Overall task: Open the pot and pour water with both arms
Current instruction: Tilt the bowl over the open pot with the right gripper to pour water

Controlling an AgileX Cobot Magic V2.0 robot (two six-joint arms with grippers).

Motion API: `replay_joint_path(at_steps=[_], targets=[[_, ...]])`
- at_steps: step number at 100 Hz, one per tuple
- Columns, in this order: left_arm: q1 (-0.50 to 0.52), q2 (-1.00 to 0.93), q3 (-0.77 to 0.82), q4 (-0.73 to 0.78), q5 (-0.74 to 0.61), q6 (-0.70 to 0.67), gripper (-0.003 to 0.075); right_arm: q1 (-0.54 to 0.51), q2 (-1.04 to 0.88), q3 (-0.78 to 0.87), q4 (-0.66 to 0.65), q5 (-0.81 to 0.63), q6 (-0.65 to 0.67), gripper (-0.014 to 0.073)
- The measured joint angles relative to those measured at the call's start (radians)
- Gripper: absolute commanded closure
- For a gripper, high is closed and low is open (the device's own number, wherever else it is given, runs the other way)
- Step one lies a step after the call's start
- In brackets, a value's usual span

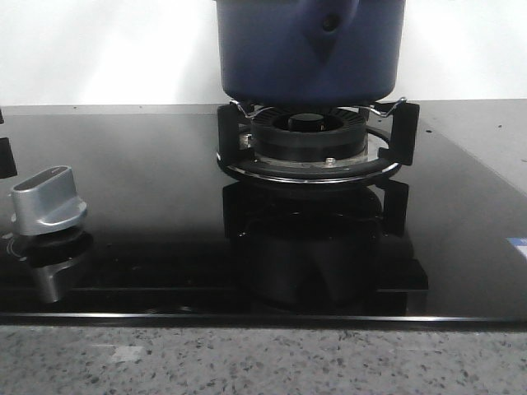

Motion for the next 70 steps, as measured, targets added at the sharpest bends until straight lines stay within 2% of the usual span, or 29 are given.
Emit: replay_joint_path(at_steps=[36, 70], targets=[[0.0, 0.0, 0.0, 0.0, -0.002, 0.0, 0.0416, 0.031, -0.143, 0.349, -0.124, -0.46, -0.002, 0.0639], [0.0, 0.0, 0.0, 0.0, -0.004, 0.0, 0.0416, 0.031, -0.164, 0.576, -0.195, -0.888, -0.002, 0.0639]])
